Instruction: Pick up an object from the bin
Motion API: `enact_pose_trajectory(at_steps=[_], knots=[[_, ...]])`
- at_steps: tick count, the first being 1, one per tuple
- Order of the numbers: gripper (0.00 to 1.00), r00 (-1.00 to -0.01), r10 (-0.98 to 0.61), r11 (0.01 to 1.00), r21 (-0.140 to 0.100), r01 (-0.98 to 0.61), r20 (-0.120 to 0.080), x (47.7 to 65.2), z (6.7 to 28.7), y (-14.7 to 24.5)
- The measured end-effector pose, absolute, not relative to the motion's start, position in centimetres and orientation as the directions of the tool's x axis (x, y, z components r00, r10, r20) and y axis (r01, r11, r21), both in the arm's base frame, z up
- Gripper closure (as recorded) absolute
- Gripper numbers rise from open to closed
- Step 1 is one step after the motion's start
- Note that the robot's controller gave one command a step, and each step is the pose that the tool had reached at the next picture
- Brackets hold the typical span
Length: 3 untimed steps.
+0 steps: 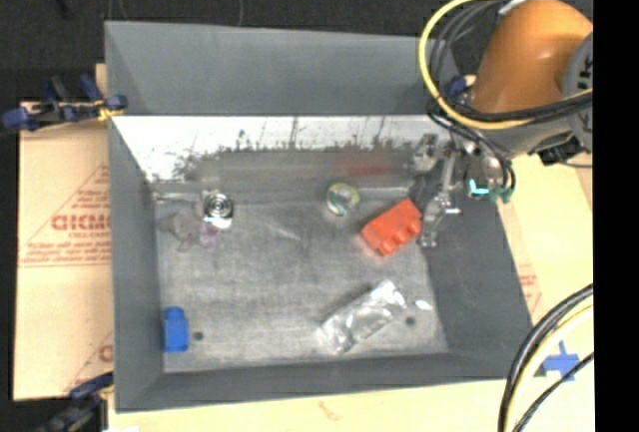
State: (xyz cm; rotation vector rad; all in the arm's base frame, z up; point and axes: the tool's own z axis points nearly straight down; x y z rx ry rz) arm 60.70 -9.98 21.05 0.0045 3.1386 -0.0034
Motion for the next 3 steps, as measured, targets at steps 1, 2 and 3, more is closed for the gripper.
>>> enact_pose_trajectory(at_steps=[1,2,3], knots=[[0.00,-0.970,-0.243,0.970,-0.005,-0.243,-0.012,62.3,7.4,-10.6],[1.00,-0.969,-0.244,0.970,-0.008,-0.244,-0.019,62.5,7.7,-10.6],[1.00,-0.954,-0.301,0.954,-0.008,-0.301,-0.012,63.6,20.9,-10.9]])
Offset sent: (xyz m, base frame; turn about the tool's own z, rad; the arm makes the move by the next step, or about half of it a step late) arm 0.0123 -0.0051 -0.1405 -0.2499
